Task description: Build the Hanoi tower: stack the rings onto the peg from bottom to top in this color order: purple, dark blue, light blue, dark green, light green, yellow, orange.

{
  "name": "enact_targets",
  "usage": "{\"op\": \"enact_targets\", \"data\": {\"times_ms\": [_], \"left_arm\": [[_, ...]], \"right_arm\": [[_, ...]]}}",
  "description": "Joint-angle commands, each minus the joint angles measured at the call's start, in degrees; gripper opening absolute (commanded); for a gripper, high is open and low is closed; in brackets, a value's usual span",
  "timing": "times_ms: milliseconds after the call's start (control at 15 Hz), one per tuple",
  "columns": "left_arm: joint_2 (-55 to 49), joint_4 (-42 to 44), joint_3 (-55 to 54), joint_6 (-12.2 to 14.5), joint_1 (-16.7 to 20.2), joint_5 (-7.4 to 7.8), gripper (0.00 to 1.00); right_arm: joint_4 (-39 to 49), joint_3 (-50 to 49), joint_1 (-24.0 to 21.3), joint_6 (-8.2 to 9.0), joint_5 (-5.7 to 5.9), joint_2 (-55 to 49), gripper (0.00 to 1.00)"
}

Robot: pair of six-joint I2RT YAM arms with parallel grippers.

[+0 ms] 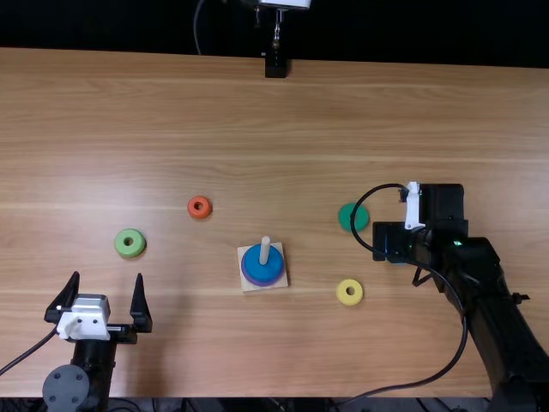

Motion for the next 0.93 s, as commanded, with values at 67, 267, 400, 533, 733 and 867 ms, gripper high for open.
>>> {"op": "enact_targets", "data": {"times_ms": [67, 267, 400, 533, 733, 867], "left_arm": [[-0.7, -0.8, -1.0, 0.5, 0.5, -0.04, 1.00], [-0.7, -0.8, -1.0, 0.5, 0.5, -0.04, 1.00], [-0.7, -0.8, -1.0, 0.5, 0.5, -0.04, 1.00], [-0.7, -0.8, -1.0, 0.5, 0.5, -0.04, 1.00], [-0.7, -0.8, -1.0, 0.5, 0.5, -0.04, 1.00], [-0.7, -0.8, -1.0, 0.5, 0.5, -0.04, 1.00]], "right_arm": [[0.2, -1.0, -1.5, -0.29, -0.54, -1.6, 1.00], [0.2, -0.9, -1.8, -0.29, -0.54, -1.6, 1.00], [0.2, -0.6, -1.8, -0.19, -0.54, -1.6, 1.00], [0.2, -0.4, -1.8, -0.19, -0.54, -1.5, 1.00], [0.2, -0.1, -1.7, -0.08, -0.54, -1.3, 1.00], [0.3, -0.1, -1.7, 0.13, -0.64, -1.2, 1.00]]}}
